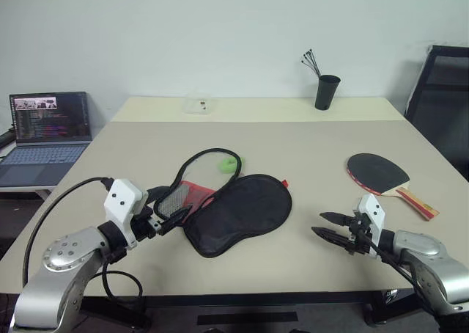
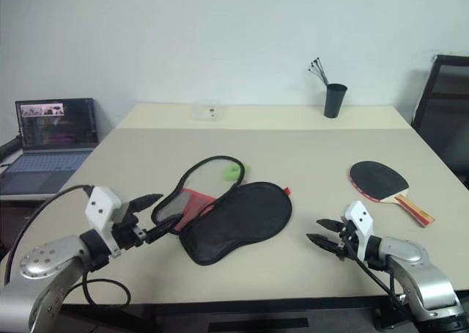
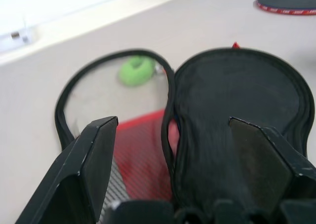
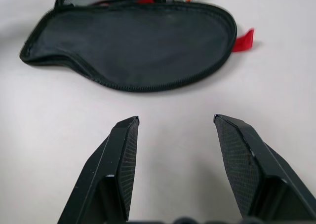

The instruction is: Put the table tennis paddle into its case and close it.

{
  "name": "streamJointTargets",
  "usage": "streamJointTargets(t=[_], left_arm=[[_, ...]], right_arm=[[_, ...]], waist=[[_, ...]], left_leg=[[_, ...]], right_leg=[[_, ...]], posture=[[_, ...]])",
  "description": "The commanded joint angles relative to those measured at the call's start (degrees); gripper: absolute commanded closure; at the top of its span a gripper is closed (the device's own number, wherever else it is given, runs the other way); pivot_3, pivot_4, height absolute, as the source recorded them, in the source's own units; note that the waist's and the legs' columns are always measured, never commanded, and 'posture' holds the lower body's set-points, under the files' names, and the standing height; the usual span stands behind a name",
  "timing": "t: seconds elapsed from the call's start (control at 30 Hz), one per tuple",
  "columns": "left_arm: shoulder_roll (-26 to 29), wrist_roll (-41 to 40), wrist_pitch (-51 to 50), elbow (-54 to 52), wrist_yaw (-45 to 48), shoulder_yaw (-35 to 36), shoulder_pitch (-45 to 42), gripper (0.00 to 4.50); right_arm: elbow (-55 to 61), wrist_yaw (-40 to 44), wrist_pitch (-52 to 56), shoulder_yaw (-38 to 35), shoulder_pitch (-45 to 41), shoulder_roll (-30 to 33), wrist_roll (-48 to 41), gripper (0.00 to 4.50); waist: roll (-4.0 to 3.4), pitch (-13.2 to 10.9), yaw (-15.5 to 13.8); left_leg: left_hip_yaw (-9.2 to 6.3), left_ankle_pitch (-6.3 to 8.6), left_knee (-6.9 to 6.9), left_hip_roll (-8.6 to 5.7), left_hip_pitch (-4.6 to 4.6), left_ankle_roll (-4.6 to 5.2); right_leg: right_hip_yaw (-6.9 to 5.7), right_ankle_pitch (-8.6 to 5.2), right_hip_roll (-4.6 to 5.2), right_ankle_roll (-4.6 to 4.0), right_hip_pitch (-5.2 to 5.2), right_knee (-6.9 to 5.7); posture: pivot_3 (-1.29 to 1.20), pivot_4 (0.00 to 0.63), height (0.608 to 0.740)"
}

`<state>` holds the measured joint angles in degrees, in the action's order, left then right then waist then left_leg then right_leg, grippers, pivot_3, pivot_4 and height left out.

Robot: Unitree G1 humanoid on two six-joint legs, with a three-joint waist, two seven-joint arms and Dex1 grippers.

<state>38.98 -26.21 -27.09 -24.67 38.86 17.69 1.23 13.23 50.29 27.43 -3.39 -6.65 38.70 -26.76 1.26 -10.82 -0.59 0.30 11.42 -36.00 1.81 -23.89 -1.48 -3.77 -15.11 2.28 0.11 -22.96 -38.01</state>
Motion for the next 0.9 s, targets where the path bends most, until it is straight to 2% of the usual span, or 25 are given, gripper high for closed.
streamJointTargets(t=[0.03, 0.23, 0.4, 0.5, 0.67, 0.7, 0.9], left_arm=[[-0.1, 0.1, 2.0, -0.4, 0.4, 0.4, -0.5, 0.59], [-0.1, -4.1, 0.1, 1.2, 2.6, -0.2, -4.6, 0.59], [0.4, -2.6, 2.0, 5.2, 5.0, -2.4, -8.3, 0.59], [0.7, -3.4, 1.8, 5.0, 5.4, -1.7, -8.4, 0.59], [2.2, -3.0, 2.8, 6.4, 7.5, -1.1, -8.4, 0.59], [2.8, -3.0, 2.4, 7.0, 7.9, -1.4, -9.6, 0.59], [6.0, -2.7, 4.0, 16.0, 14.9, -3.9, -19.0, 0.59]], right_arm=[[3.3, 2.6, 2.6, -1.6, 0.9, 3.4, -2.0, 1.83], [6.6, 0.5, 6.4, -4.5, -0.8, 4.9, -5.0, 1.83], [10.6, -0.3, 13.9, -8.5, -0.1, 7.3, -10.4, 1.83], [11.9, -0.7, 16.1, -6.8, 0.1, 6.9, -11.4, 1.83], [11.1, -4.0, 15.3, -3.1, -2.7, 2.7, -10.1, 0.18], [10.9, -4.1, 15.7, -2.9, -3.7, 2.5, -10.4, 0.01], [9.0, -9.6, 20.7, -3.3, -7.9, -1.8, -13.3, 0.01]], waist=[[0.01, 0.0, -0.1], [0.02, 0.0, -0.4], [0.03, 0.0, -0.4], [0.05, 0.0, -0.4], [0.05, 0.0, -0.3], [0.05, 0.0, -0.4], [0.09, 0.0, -0.6]], left_leg=[[0.00, 0.00, 0.00, -0.01, 0.00, 0.00], [0.01, 0.00, -0.05, 0.01, 0.02, 0.00], [0.07, 0.00, -0.03, -0.01, 0.01, 0.00], [0.09, 0.01, -0.01, 0.00, -0.04, 0.00], [0.16, 0.01, -0.03, 0.00, -0.04, 0.01], [0.16, 0.01, -0.04, 0.01, -0.03, 0.00], [0.21, -0.01, -0.08, -0.03, -0.06, 0.00]], right_leg=[[0.00, 0.00, 0.00, 0.00, 0.00, 0.00], [0.00, 0.06, 0.00, -0.08, 0.00, -0.01], [0.02, 0.07, -0.12, -0.09, -0.03, 0.02], [0.05, 0.07, -0.12, -0.09, -0.08, 0.03], [0.12, 0.10, -0.12, -0.11, -0.18, -0.04], [0.11, 0.11, -0.12, -0.14, -0.18, -0.05], [0.03, 0.21, -0.28, -0.23, -0.18, -0.03]], posture=[[0.00, 0.150, 0.740], [0.00, 0.150, 0.740], [0.00, 0.150, 0.740], [0.00, 0.150, 0.740], [0.00, 0.150, 0.740], [0.00, 0.150, 0.740], [0.00, 0.150, 0.740]])
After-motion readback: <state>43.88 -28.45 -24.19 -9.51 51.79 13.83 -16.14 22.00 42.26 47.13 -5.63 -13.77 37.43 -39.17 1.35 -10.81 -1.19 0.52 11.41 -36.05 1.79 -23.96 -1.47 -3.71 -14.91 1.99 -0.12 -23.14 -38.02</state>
